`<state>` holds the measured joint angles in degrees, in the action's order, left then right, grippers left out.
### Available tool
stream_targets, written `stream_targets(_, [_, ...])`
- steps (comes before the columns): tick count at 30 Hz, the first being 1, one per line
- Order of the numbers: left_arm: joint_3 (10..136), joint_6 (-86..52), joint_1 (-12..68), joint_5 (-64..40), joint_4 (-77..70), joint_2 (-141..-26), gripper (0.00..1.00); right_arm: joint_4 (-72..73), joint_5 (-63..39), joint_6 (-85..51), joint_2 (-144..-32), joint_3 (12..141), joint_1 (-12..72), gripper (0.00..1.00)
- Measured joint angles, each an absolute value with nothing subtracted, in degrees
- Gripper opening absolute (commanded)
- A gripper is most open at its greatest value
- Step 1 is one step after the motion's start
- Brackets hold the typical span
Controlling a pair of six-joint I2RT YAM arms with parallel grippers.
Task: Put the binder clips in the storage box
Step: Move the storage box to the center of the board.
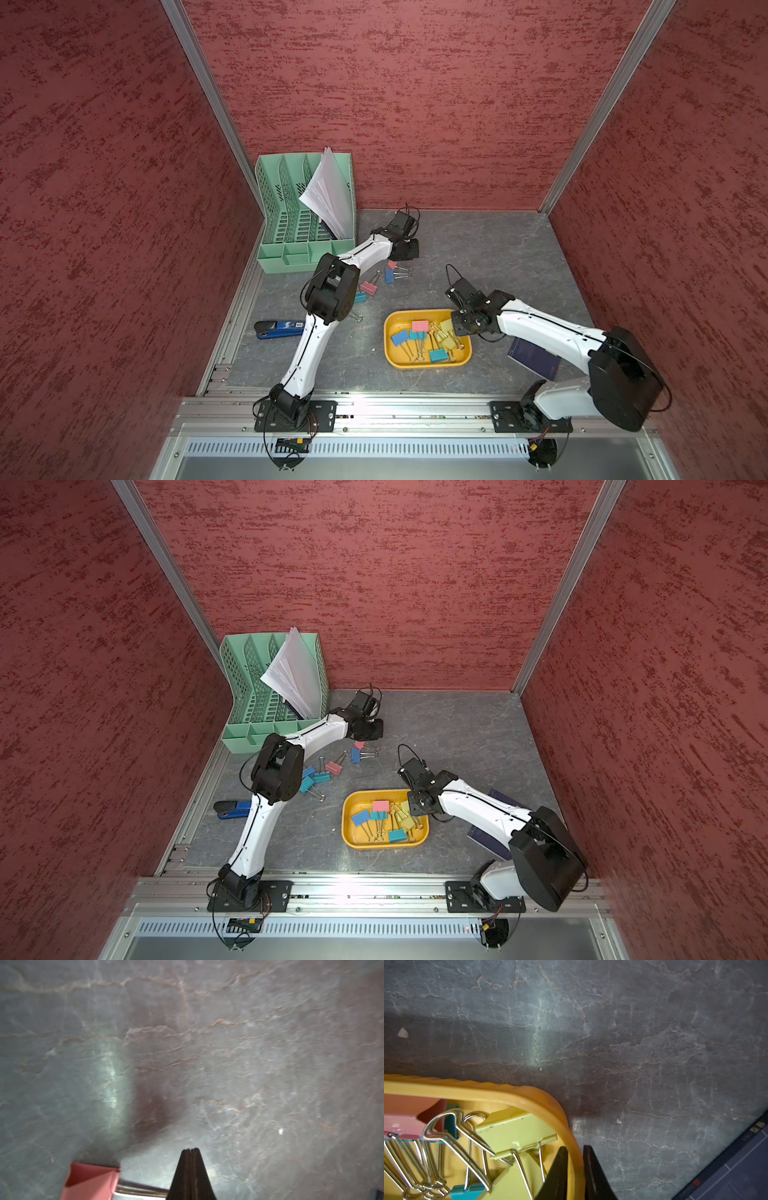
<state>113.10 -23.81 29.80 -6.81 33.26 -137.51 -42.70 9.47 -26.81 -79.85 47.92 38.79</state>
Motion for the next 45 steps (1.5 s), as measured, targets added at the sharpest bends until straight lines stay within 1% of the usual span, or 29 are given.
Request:
stream_targets(8, [113.7,-22.0,29.5,-6.1,35.6,-138.7,0.00,-42.7,9.5,-26.5,-79.9,47.9,38.8,0.16])
stream_targets(11, [110.8,-21.5,29.9,-6.0,33.8,-137.3,0.00,-42.7,9.5,-26.5,-79.9,47.9,38.8,0.16])
stream_targets(14, [104.4,-20.9,30.8,-5.9,31.8,-133.5,0.00,-42.7,9.5,-26.5,-79.9,47.9,38.8,0.16])
stream_targets(21, [84.9,-20.5,33.1,-5.2,26.8,-121.6,0.00,-42.6,9.2,-26.5,-79.8,47.9,38.8,0.15])
stream_targets(26, [72.7,-20.4,32.8,-4.5,24.3,-113.3,0.00,-42.5,8.5,-26.5,-79.6,47.9,38.8,0.15])
stream_targets(29, [68.4,-20.1,31.8,-4.1,23.2,-110.3,0.00,-42.1,8.1,-26.5,-79.6,47.9,38.8,0.15])
stream_targets(31, [66.5,-19.8,30.7,-4.1,22.5,-108.9,0.26,-41.9,7.9,-26.5,-79.6,47.9,38.8,0.15])
stream_targets(34, [64.7,-19.7,30.1,-4.3,22.5,-106.7,0.46,-41.6,7.6,-26.5,-79.5,47.9,38.8,0.17])
stream_targets(36, [64.9,-19.9,31.0,-4.3,23.2,-105.6,0.67,-41.5,7.5,-26.5,-79.4,47.9,38.8,0.19])
stream_targets(37, [65.4,-19.6,31.8,-4.4,23.6,-105.2,0.71,-41.4,7.5,-26.5,-79.3,47.9,38.8,0.19])
stream_targets(39, [67.2,-19.8,33.7,-4.6,24.0,-104.6,0.73,-41.3,7.3,-26.5,-79.3,47.9,38.8,0.20])
stream_targets(41, [69.9,-19.4,35.3,-4.8,24.0,-104.4,0.78,-41.3,7.2,-26.5,-79.3,47.9,38.8,0.20])
stream_targets(45, [74.1,-16.9,34.9,-4.8,24.0,-105.1,0.82,-41.2,7.1,-26.5,-79.3,47.9,38.8,0.20])
